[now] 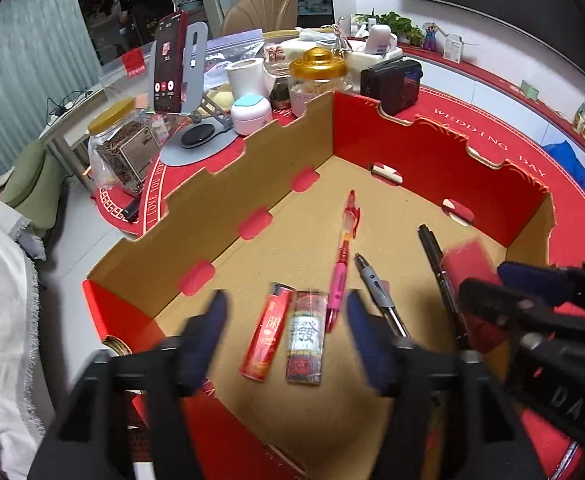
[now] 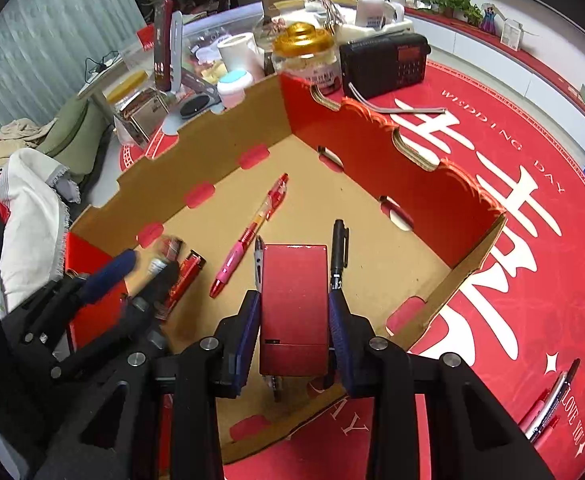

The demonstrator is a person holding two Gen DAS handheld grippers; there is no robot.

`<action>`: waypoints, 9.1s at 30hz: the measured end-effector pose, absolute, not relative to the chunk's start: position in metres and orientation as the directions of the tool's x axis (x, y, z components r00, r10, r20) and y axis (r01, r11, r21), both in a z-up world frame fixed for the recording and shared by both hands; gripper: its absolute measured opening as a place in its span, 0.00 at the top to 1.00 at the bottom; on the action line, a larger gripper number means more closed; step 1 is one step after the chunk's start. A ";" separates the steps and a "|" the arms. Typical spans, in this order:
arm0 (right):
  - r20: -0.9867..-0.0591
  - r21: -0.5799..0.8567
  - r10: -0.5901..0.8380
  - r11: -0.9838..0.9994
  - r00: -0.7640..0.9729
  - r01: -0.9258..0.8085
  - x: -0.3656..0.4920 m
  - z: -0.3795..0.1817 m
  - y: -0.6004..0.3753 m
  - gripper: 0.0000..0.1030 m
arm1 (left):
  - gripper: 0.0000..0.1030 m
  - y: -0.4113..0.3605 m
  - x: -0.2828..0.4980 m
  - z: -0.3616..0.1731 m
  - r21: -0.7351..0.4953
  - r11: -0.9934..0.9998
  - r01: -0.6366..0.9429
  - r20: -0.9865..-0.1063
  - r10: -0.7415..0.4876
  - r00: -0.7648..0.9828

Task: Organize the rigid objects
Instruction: 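Open both tools to drop the tile and red card into the box, then move both tools back to the remaining pens on the rug, then grasp the pink pen with the left tool while the right tool grasps a grey pen, then carry the pink pen and grey pen over the cardboard box with both tools, then open both tools to drop the pink and grey pens into the box, then move both tools back toward the remaining markers and pens on the rug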

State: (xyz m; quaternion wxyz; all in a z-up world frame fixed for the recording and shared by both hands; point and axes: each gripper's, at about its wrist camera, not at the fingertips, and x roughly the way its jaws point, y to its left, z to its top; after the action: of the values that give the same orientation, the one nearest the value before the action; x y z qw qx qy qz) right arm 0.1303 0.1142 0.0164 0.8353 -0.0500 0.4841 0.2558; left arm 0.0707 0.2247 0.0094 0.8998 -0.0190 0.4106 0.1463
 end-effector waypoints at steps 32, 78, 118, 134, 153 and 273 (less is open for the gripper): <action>-0.804 0.404 0.291 0.907 0.519 0.116 -0.041 -0.033 -0.222 0.14 | 0.00 -0.042 0.068 -0.045 0.264 0.911 0.318 -0.769 0.000 0.639; -0.888 -0.017 0.001 0.999 0.460 -0.035 -0.011 -0.059 -0.210 0.71 | 0.00 -0.038 0.081 -0.062 -0.004 0.984 0.180 -0.816 -0.108 0.568; -0.827 0.223 0.238 0.971 0.509 -0.091 -0.048 -0.033 -0.206 0.89 | 0.90 -0.010 0.002 -0.015 -0.044 0.972 0.232 -0.726 -0.191 0.661; -0.767 0.248 0.249 0.965 0.591 -0.085 -0.058 0.005 -0.177 0.89 | 0.90 0.015 -0.056 0.027 0.010 0.978 0.207 -0.597 -0.160 0.786; -0.716 0.228 0.344 0.938 0.608 -0.262 -0.036 0.055 -0.089 0.89 | 0.90 0.092 -0.067 0.066 -0.013 0.998 0.057 -0.499 -0.056 0.865; -0.791 0.356 0.331 0.933 0.514 -0.053 0.000 -0.012 -0.129 0.05 | 0.00 0.054 0.013 0.007 -0.018 0.986 0.165 -0.724 -0.127 0.678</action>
State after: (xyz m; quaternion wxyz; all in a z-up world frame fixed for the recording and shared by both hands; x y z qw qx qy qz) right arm 0.0003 -0.1286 -0.0118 0.8580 0.1449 0.4798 0.1120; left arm 0.0133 0.0545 0.0070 0.9157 0.0245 0.3931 -0.0797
